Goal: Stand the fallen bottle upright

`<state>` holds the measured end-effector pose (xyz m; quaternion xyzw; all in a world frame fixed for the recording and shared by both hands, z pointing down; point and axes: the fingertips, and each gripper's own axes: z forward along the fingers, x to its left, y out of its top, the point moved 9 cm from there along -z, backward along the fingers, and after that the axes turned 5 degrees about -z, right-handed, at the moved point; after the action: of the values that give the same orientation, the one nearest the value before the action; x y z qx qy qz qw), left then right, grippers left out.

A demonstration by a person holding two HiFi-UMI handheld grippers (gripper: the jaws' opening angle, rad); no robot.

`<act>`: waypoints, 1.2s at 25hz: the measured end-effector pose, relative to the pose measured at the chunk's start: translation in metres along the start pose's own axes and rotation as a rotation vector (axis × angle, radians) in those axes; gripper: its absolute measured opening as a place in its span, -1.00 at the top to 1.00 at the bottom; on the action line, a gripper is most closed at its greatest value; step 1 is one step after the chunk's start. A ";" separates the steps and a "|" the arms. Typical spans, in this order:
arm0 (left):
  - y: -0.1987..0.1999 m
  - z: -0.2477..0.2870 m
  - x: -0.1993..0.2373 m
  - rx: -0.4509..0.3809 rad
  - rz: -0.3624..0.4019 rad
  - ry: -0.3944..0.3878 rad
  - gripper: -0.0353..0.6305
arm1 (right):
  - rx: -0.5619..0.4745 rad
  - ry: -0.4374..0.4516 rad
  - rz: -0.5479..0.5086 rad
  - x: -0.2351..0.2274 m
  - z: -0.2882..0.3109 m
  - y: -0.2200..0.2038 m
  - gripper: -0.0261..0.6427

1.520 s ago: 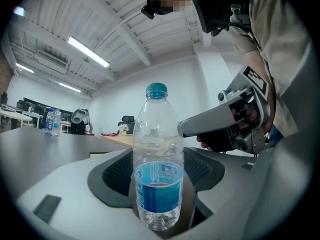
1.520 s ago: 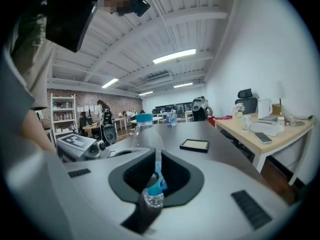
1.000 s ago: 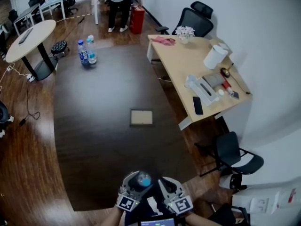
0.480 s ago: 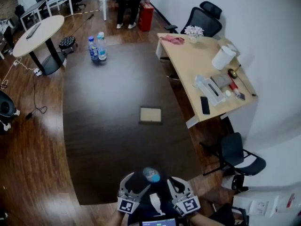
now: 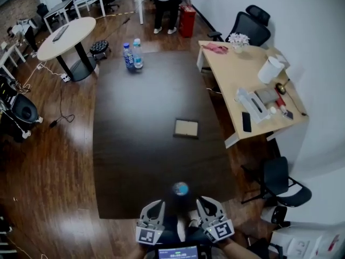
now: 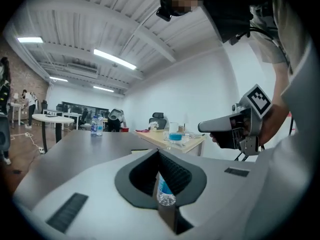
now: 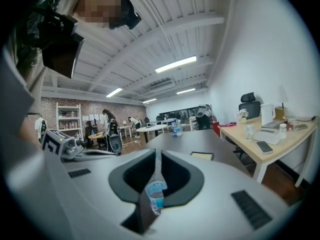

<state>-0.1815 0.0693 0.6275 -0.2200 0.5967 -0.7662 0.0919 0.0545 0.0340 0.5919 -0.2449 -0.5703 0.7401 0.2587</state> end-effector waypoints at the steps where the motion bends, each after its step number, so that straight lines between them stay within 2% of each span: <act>1: 0.002 -0.003 -0.007 -0.016 -0.010 0.000 0.90 | -0.009 0.006 0.019 0.001 -0.004 0.003 0.73; 5: 0.005 -0.023 -0.044 -0.036 -0.007 0.017 0.90 | -0.026 0.059 0.016 0.005 -0.030 0.007 0.74; 9: 0.005 -0.045 -0.083 -0.030 -0.003 0.089 0.90 | -0.037 0.112 0.005 0.009 -0.070 0.010 0.74; 13: 0.011 -0.072 -0.133 -0.088 -0.056 0.131 0.90 | -0.075 0.136 0.036 0.010 -0.123 0.022 0.74; 19: 0.020 -0.107 -0.194 -0.070 -0.036 0.171 0.90 | -0.124 0.148 0.054 0.017 -0.192 0.029 0.74; 24: 0.029 -0.143 -0.213 -0.061 -0.049 0.138 0.90 | -0.100 0.127 0.084 0.026 -0.228 0.031 0.74; 30: 0.032 -0.173 -0.208 -0.051 -0.021 0.128 0.90 | -0.089 0.096 0.077 0.050 -0.242 0.024 0.74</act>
<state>-0.0784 0.2953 0.5165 -0.1794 0.6185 -0.7640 0.0399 0.1734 0.2356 0.5097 -0.3132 -0.5798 0.7109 0.2456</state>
